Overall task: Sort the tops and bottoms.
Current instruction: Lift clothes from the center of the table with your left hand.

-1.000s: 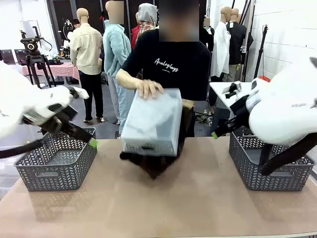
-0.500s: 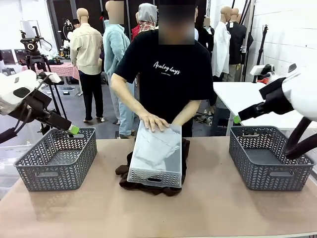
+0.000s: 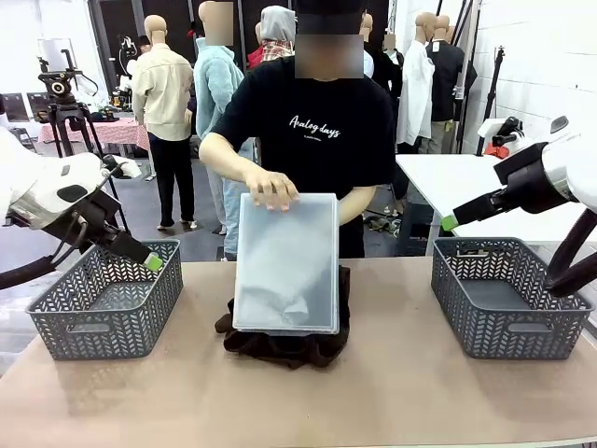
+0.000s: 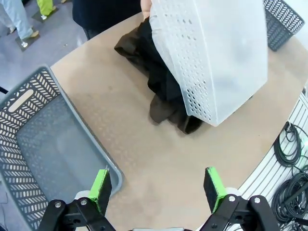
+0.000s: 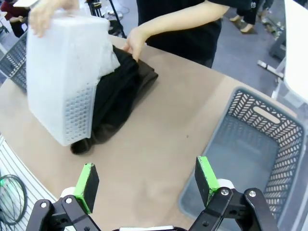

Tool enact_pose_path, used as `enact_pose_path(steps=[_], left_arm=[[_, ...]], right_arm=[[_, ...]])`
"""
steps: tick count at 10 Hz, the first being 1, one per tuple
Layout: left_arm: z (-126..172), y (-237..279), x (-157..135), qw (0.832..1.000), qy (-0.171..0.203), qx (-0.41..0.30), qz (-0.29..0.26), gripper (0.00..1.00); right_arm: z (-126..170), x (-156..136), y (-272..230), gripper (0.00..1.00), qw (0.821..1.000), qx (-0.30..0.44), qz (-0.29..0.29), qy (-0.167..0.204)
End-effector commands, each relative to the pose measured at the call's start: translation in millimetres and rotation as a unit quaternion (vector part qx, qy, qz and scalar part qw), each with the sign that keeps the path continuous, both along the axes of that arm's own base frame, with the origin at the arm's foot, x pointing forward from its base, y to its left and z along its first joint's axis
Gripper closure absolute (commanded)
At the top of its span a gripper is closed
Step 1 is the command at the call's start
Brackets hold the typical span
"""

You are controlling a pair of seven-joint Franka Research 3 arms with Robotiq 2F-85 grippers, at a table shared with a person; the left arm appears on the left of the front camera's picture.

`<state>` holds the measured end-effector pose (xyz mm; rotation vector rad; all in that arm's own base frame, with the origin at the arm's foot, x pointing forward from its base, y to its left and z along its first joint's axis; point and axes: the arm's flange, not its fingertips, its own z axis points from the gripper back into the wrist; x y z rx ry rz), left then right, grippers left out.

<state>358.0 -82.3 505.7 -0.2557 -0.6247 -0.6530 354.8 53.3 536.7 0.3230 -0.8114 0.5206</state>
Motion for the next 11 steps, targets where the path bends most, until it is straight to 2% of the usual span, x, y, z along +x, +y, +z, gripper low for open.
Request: enact_pose_path(steps=[1, 11], left_arm=[[8.2, 5.1, -4.3, 1.0, -0.005, -0.011, 0.003, 0.0], [8.2, 5.1, -4.3, 1.0, -0.005, -0.011, 0.003, 0.0]], right_arm=[[1.8, 0.0, -1.0, 0.0, 1.0, 0.004, -0.006, -0.003], [1.8, 0.0, -1.0, 0.0, 1.0, 0.004, -0.006, -0.003]])
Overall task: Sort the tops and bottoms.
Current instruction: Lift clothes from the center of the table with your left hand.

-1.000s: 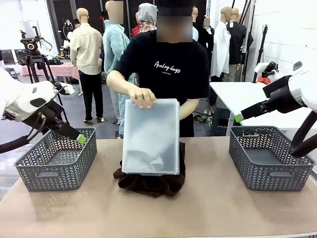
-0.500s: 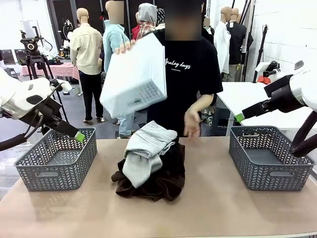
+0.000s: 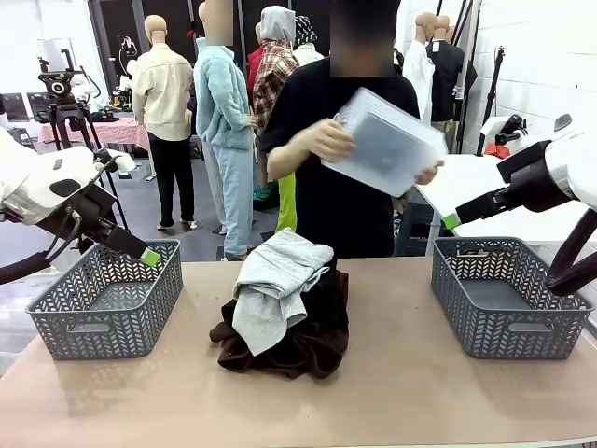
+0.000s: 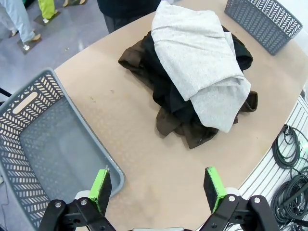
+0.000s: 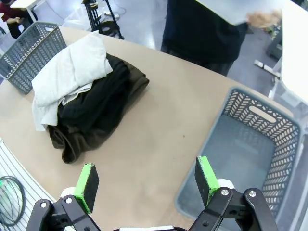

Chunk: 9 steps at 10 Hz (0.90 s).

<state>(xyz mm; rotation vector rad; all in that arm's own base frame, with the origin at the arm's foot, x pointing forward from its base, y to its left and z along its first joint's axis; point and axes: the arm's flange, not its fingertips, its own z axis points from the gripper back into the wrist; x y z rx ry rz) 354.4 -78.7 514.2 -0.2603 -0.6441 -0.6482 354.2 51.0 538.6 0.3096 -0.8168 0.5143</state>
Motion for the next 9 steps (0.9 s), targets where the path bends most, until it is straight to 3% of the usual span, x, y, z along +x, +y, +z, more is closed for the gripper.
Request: enact_pose_path(steps=[1, 9], left_arm=[[-0.3, 1.5, -0.7, 1.0, 0.003, -0.005, 0.001, 0.0], [-0.3, 1.5, -0.7, 1.0, 0.003, -0.005, 0.001, 0.0]], right_arm=[[-0.1, 0.5, 1.4, 0.0, 1.0, 0.007, 0.0, 0.0], [-0.1, 0.5, 1.4, 0.0, 1.0, 0.007, 0.0, 0.0]])
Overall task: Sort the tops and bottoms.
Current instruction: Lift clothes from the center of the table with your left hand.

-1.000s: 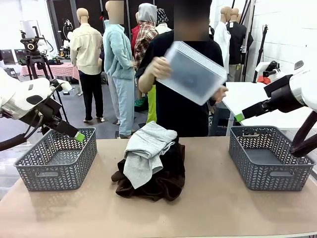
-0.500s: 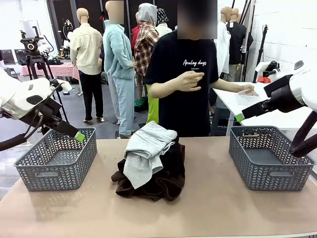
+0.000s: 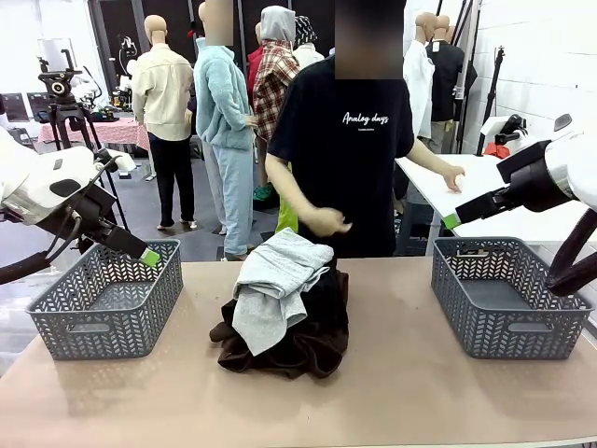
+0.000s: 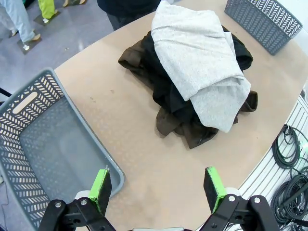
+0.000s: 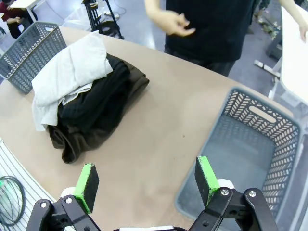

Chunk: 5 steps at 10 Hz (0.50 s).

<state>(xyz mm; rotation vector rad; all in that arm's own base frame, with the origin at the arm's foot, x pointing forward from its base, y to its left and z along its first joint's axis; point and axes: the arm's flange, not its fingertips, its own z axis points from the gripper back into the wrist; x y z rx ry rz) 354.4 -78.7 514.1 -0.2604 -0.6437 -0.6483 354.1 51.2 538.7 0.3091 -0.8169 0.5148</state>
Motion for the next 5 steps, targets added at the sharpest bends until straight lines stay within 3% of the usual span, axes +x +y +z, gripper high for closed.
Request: enact_pose_path(steps=[1, 5], left_arm=[[-0.3, 1.5, -0.6, 1.0, 0.003, -0.005, 0.001, 0.0], [-0.3, 1.5, -0.6, 1.0, 0.003, -0.005, 0.001, 0.0]], right_arm=[[-0.2, 0.6, 1.1, 0.0, 1.0, 0.008, 0.0, 0.001], [-0.2, 0.6, 1.1, 0.0, 1.0, 0.008, 0.0, 0.001]])
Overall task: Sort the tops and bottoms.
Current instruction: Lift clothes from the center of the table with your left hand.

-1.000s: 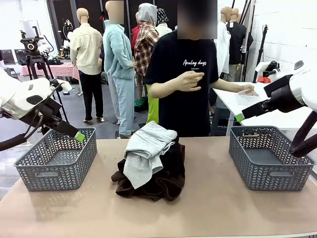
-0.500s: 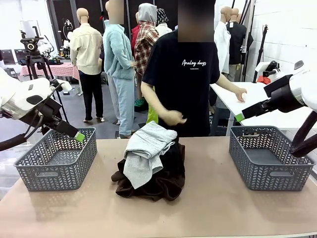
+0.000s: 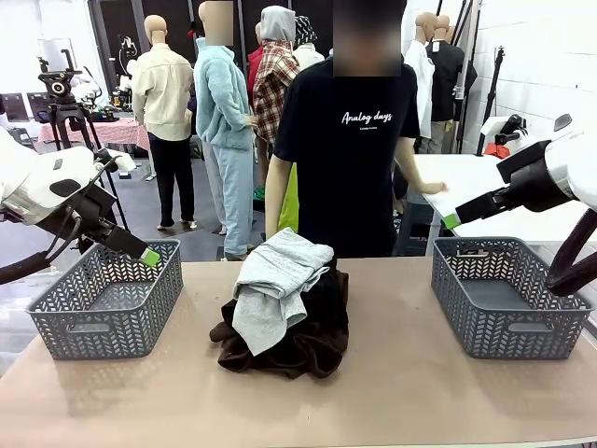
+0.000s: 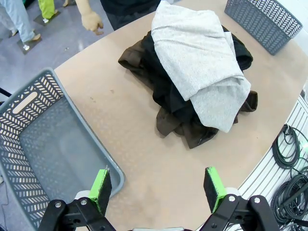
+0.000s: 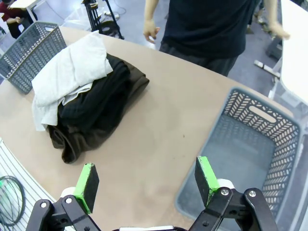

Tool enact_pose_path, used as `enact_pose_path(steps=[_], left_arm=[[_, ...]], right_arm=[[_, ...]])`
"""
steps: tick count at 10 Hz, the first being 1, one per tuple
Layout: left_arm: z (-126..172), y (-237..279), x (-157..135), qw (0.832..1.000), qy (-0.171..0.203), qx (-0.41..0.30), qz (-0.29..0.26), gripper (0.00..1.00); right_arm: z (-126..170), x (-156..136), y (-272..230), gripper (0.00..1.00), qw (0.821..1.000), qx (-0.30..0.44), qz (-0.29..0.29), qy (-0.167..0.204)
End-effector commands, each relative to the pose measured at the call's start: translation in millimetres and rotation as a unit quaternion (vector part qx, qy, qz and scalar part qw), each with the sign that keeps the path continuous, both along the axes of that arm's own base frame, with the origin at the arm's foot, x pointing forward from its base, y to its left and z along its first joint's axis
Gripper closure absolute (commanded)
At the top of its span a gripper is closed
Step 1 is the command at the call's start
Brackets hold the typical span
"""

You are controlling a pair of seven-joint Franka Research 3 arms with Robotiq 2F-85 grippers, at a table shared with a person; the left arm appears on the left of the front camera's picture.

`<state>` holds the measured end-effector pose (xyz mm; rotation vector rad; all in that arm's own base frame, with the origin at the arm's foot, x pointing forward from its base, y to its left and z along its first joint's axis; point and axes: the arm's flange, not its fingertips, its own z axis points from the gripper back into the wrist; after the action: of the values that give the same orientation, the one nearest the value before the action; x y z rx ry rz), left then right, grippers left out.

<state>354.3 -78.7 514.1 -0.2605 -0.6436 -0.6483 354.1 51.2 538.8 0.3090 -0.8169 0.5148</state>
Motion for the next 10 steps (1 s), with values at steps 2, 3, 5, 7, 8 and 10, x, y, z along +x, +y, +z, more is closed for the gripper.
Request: enact_pose_path(steps=[2, 3, 5, 7, 8, 10], left_arm=[[-0.2, 1.5, -0.6, 1.0, 0.003, -0.005, 0.001, 0.0], [-0.2, 1.5, -0.6, 1.0, 0.003, -0.005, 0.001, 0.0], [-0.2, 1.5, -0.6, 1.0, 0.003, -0.005, 0.001, 0.0], [-0.2, 1.5, -0.6, 1.0, 0.003, -0.005, 0.001, 0.0], [-0.2, 1.5, -0.6, 1.0, 0.003, -0.005, 0.001, 0.0], [-0.2, 1.5, -0.6, 1.0, 0.003, -0.005, 0.001, 0.0]], right_arm=[[-0.3, 0.6, 1.1, 0.0, 1.0, 0.008, 0.0, 0.001], [-0.3, 0.6, 1.1, 0.0, 1.0, 0.008, 0.0, 0.001], [-0.3, 0.6, 1.1, 0.0, 1.0, 0.008, 0.0, 0.001], [-0.3, 0.6, 1.1, 0.0, 1.0, 0.008, 0.0, 0.001], [-0.3, 0.6, 1.1, 0.0, 1.0, 0.008, 0.0, 0.001], [-0.3, 0.6, 1.1, 0.0, 1.0, 0.008, 0.0, 0.001]])
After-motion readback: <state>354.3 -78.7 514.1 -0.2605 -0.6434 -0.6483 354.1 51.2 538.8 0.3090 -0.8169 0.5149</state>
